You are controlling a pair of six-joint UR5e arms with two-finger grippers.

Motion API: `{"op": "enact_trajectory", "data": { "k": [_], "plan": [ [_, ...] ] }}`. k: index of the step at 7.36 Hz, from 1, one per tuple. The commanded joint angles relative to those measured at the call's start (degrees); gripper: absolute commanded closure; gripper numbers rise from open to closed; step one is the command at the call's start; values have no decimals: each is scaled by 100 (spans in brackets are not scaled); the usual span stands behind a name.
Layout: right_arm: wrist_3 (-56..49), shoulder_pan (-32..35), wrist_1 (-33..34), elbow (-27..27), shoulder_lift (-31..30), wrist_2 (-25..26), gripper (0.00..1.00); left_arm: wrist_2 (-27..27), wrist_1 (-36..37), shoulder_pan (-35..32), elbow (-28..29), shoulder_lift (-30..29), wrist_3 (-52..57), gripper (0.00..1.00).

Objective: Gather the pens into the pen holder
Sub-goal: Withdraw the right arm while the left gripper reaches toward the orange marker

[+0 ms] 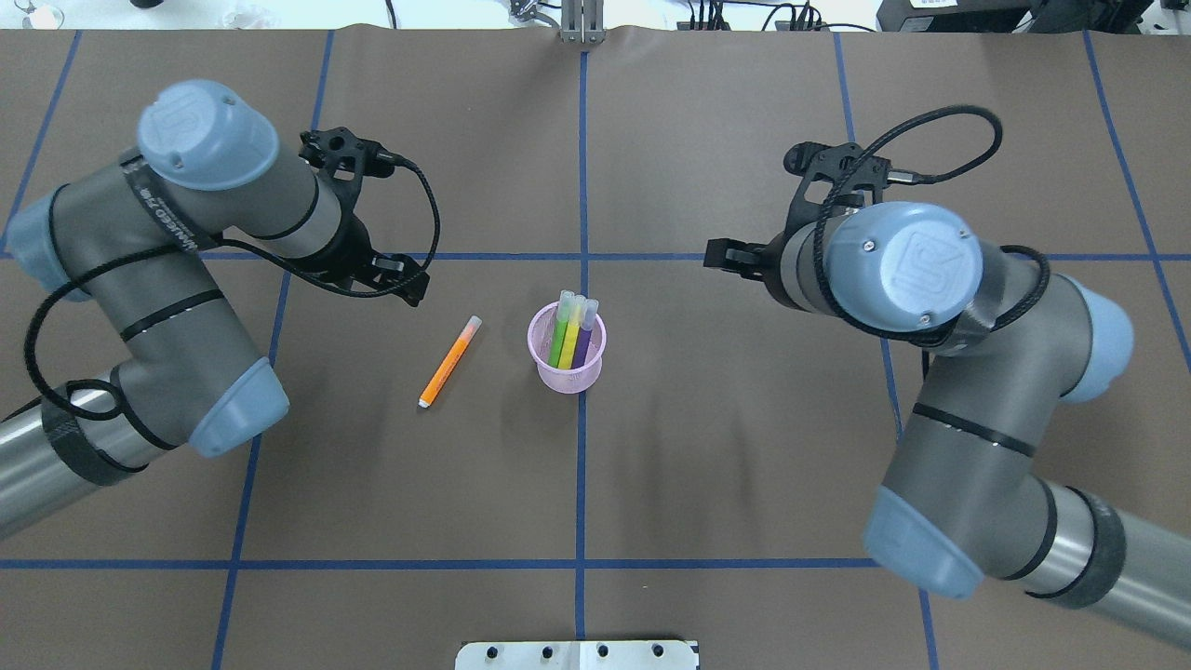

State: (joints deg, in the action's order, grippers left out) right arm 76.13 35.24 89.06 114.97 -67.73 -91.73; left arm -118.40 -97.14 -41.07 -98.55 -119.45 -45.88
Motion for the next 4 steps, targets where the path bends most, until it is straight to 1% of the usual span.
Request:
{"op": "enact_trajectory", "data": {
  "k": [1,2,3,4],
  "plan": [
    [-1175,893,-38,16,-686,-1237,1,-78,143,231,318,-210,550,19],
    [-1449,1245,-47,16,-906,-1721,1,-234,248,274,615,-385,762,22],
    [-2026,1674,-47,-18,-1170,-2221,1,-271,466,283,870,-621,808,22],
    [-2580,2035,-47,-106,-1311,-2661,1,-271,468,292,986,-685,887,22]
  ]
}}
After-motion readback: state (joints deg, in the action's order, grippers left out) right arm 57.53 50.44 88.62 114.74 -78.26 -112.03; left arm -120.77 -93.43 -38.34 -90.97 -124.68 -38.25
